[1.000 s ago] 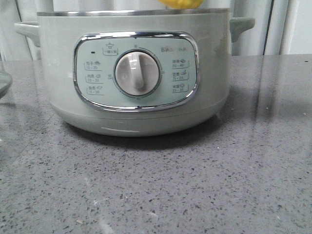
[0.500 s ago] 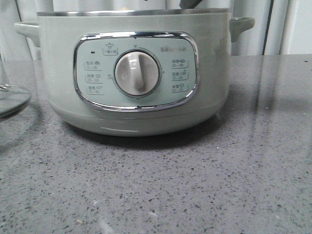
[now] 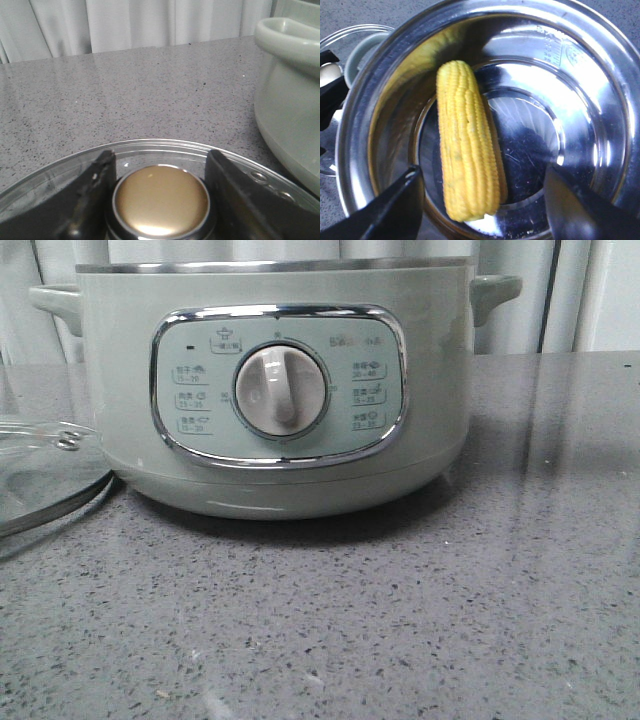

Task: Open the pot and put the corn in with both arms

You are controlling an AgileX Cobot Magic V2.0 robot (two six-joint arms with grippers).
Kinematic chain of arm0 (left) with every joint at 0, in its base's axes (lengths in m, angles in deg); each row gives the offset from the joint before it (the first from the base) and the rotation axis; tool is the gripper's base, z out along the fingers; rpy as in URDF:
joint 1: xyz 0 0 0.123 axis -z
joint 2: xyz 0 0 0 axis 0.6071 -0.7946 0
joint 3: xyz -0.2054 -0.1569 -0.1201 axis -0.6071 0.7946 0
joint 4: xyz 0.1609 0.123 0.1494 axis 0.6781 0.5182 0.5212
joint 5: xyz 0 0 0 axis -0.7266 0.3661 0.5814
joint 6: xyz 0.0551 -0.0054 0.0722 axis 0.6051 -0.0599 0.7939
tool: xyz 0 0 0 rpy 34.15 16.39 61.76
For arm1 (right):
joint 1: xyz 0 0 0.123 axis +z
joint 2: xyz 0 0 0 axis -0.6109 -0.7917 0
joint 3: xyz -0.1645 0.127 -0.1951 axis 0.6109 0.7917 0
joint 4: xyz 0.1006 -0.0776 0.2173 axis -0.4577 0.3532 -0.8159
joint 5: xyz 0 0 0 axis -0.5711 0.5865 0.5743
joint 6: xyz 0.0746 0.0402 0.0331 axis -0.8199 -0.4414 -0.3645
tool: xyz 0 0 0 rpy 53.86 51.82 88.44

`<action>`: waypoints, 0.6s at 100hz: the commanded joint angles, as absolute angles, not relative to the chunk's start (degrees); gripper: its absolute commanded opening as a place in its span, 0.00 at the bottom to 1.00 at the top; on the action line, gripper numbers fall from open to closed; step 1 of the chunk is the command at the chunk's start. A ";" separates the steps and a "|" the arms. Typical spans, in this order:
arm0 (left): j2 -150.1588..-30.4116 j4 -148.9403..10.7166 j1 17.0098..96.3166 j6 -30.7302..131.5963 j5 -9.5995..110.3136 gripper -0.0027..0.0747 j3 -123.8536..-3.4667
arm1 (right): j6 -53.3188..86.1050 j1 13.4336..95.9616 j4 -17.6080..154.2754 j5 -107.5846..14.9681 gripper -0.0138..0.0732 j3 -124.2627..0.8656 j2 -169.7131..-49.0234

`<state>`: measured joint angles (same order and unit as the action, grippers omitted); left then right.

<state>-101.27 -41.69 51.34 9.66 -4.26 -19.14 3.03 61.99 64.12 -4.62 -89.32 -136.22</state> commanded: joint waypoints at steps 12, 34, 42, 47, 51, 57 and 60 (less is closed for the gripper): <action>-99.96 -45.43 51.87 9.11 -11.56 0.57 -21.11 | 3.51 62.07 62.74 -2.96 0.66 -91.45 -130.78; -97.20 -47.73 51.87 9.11 -11.67 0.56 -21.11 | 3.51 62.07 63.15 -0.98 0.66 -91.45 -125.39; -93.47 -47.73 51.87 9.11 -11.59 0.56 -21.11 | 3.51 62.07 64.27 -0.02 0.66 -91.45 -122.70; -90.45 -47.61 51.87 9.11 -10.98 0.56 -21.11 | 3.51 62.07 65.38 0.73 0.64 -91.29 -120.90; -87.19 -46.76 51.87 9.11 -9.76 0.56 -21.11 | 3.51 62.07 66.16 1.19 0.60 -90.97 -119.25; -81.46 -46.36 51.87 9.11 -5.39 0.55 -21.23 | 3.51 62.07 67.13 1.56 0.49 -90.19 -116.79; -78.79 -46.36 51.87 9.11 -3.04 0.53 -21.31 | 3.51 62.07 67.66 1.67 0.43 -89.65 -115.50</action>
<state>-85.72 -46.70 51.34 9.56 -3.47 -19.60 3.03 61.99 66.63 3.62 -89.05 -119.98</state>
